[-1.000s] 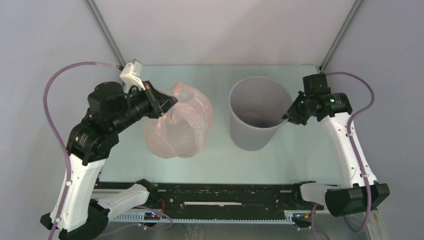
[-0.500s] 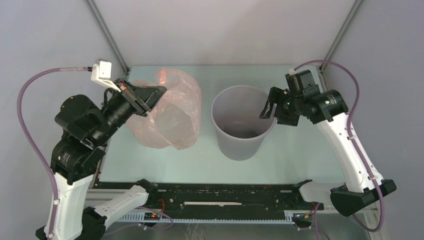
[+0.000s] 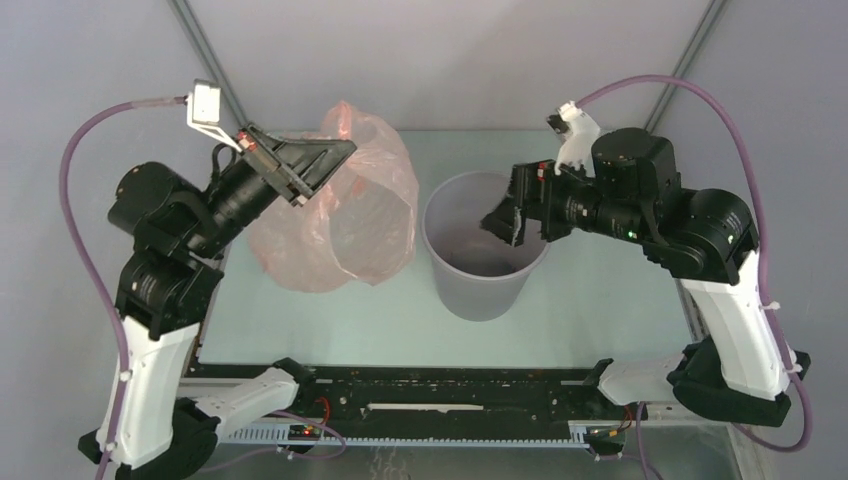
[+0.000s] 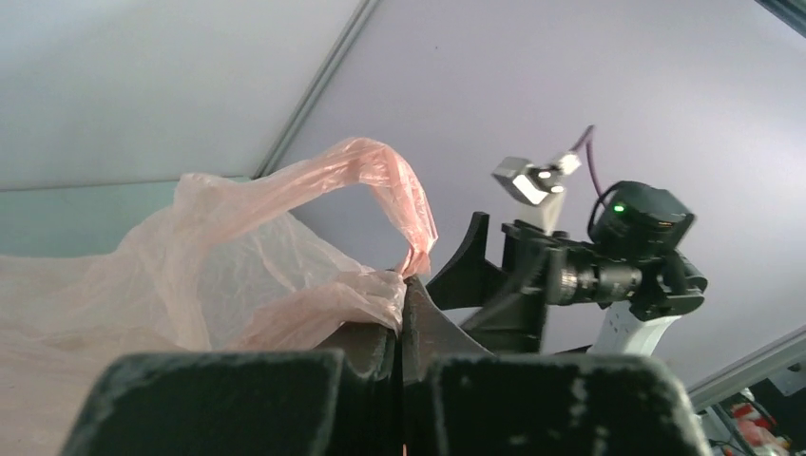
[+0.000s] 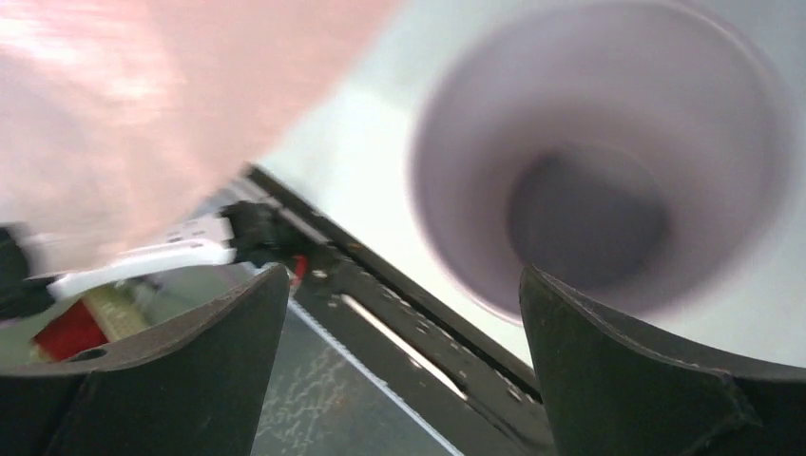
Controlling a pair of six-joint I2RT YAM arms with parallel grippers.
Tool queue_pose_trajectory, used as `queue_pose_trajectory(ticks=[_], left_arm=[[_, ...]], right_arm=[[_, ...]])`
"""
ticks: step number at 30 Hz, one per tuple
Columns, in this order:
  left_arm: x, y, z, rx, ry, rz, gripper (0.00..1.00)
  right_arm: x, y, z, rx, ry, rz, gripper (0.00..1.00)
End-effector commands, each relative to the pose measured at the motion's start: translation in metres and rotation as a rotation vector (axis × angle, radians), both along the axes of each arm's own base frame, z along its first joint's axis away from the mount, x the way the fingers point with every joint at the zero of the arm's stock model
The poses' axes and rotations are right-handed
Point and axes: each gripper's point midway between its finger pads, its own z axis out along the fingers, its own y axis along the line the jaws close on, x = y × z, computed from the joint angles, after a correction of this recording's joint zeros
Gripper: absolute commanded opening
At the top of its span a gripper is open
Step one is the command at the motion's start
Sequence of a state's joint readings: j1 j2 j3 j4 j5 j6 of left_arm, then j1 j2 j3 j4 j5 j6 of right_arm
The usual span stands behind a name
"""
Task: Put the trash bags into the trash bin
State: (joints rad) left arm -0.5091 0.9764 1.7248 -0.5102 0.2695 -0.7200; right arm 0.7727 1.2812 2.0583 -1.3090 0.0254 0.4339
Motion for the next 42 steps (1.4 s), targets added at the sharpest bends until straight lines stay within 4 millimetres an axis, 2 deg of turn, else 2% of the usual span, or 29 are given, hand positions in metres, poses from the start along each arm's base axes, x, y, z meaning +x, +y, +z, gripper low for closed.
queue_pose_trajectory(ticks=[1,4,6,8,10,12,14,20,24,32,38,40,41,42], left_arm=[[0.0,-0.012,0.015,-0.056,-0.008,-0.074,0.0],[0.002,-0.015,0.011,-0.055,0.003,-0.082,0.0],[0.003,-0.016,0.007,-0.052,0.015,-0.08,0.0],[0.008,-0.014,0.0,-0.061,0.057,-0.06,0.0],[0.011,-0.014,-0.005,-0.075,0.09,-0.052,0.0],[0.014,-0.012,-0.011,-0.087,0.126,-0.03,0.0],[0.015,-0.01,-0.015,-0.092,0.143,-0.014,0.0],[0.023,-0.001,-0.026,-0.066,0.19,0.058,0.0],[0.026,-0.003,-0.03,-0.058,0.206,0.057,0.0],[0.025,-0.006,-0.028,-0.063,0.207,0.038,0.0],[0.024,-0.005,-0.027,-0.068,0.2,0.04,0.0],[0.022,-0.004,-0.023,-0.073,0.189,0.037,0.0],[0.021,-0.004,-0.021,-0.074,0.18,0.034,0.0],[0.02,-0.004,-0.019,-0.073,0.168,0.029,0.0]], right_arm=[[-0.006,0.077,0.057,0.175,-0.152,0.251,1.0],[-0.004,0.114,0.1,0.326,-0.211,0.33,1.0],[0.001,0.129,0.13,0.433,-0.256,0.329,1.0],[0.009,0.141,0.148,0.521,-0.277,0.3,1.0],[0.012,0.153,0.157,0.568,-0.319,0.318,1.0],[0.019,0.162,0.154,0.549,-0.347,0.308,1.0],[0.023,0.17,0.139,0.499,-0.309,0.298,0.99],[-0.009,0.204,0.13,0.509,-0.3,0.395,0.99],[-0.024,0.227,0.109,0.436,-0.334,0.43,0.98],[0.003,0.233,0.09,0.228,-0.508,0.18,0.94],[-0.001,0.245,0.095,0.206,-0.584,0.169,0.78],[-0.003,0.248,0.097,0.213,-0.599,0.174,0.69],[-0.003,0.25,0.097,0.221,-0.601,0.176,0.57],[-0.003,0.25,0.098,0.232,-0.603,0.184,0.31]])
